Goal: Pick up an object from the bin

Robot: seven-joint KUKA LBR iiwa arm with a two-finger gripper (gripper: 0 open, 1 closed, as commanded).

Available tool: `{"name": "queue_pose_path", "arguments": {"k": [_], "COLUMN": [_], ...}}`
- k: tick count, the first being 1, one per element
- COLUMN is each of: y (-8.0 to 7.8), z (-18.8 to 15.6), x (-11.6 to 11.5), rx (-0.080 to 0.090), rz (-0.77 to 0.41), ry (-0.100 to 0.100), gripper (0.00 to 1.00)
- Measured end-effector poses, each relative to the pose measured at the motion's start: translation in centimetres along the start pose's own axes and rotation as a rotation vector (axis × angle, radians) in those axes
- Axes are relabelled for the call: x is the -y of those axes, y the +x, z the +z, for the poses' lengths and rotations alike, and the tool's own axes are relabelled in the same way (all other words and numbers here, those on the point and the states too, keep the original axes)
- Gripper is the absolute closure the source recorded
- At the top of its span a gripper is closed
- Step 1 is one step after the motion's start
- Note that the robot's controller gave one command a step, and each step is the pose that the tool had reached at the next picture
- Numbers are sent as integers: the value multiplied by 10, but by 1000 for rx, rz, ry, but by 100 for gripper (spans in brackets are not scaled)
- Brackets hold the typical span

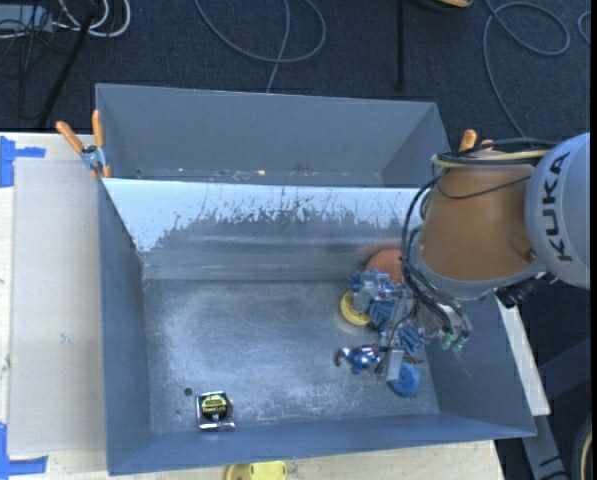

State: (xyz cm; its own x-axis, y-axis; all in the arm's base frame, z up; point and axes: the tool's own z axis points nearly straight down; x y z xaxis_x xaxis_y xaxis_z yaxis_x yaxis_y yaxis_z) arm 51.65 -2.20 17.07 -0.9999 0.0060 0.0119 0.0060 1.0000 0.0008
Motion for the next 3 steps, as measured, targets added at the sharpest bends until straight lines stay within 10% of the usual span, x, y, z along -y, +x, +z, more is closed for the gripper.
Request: {"name": "queue_pose_path", "arguments": {"k": [3], "y": [10], "z": [47], "x": [67], "rx": [6], "rz": [205], "ry": [0], "gripper": [0]}}
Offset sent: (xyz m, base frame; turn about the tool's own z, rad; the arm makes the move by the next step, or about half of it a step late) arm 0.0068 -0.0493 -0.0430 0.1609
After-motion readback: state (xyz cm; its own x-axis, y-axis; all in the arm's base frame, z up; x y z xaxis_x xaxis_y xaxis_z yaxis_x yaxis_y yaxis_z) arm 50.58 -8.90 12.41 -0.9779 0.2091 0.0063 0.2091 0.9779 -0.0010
